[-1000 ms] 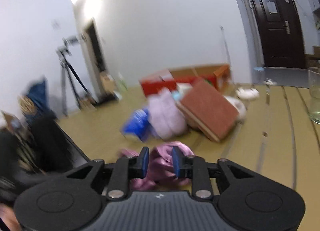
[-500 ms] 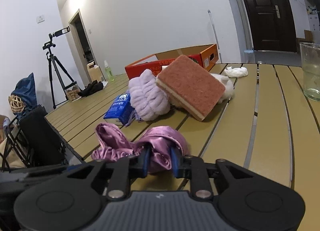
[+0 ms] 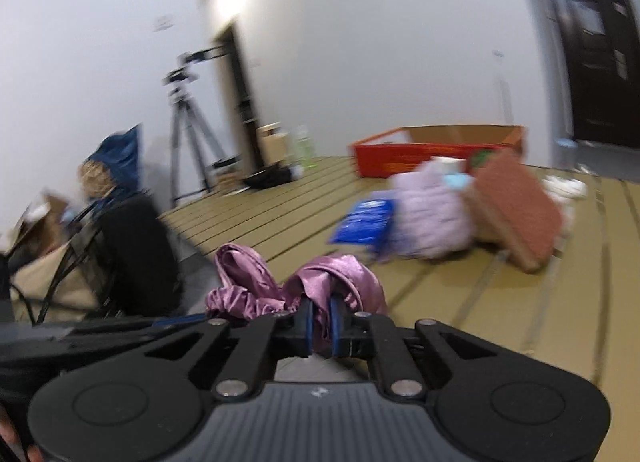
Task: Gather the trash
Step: 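Lower the scrunchie into the black bin and open the left gripper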
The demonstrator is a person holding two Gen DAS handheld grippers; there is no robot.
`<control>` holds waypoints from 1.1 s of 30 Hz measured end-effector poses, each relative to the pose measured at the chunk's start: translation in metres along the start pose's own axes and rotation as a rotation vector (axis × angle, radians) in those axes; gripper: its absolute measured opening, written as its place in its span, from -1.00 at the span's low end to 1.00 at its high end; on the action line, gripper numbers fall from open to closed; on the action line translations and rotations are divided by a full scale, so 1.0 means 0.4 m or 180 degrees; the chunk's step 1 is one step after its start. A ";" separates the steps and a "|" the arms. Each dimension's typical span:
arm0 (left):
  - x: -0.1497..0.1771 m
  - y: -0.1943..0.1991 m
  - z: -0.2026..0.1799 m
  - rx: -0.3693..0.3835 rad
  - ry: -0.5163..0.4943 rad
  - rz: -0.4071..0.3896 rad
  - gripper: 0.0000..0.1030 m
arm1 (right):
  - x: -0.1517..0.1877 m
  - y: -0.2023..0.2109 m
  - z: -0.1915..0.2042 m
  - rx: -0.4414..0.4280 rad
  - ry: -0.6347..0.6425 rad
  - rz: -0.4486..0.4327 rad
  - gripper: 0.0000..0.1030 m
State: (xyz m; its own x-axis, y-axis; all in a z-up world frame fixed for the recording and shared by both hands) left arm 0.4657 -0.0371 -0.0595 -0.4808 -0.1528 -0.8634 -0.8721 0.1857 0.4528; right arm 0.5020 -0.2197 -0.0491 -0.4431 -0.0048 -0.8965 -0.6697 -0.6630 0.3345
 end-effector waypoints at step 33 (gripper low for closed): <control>0.314 -0.232 0.128 -0.1047 0.0075 0.1544 0.06 | 0.345 -0.212 -0.104 0.0220 -0.0808 0.1610 -0.07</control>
State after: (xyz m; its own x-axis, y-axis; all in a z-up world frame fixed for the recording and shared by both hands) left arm 0.4907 -0.0237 -0.2213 -0.8307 -0.1478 -0.5368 -0.5325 -0.0707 0.8435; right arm 0.5225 -0.1952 -0.2132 -0.8423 -0.1234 -0.5246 -0.3705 -0.5744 0.7299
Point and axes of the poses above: each gripper's, at about its wrist camera, not at the fingertips, and y roughly against the way its jaws point, z to its left, x to its underside, the point moved 3 cm from there along -y, roughly the way its jaws point, and after that the axes turned 13 degrees about -x, right-handed, at the moved point
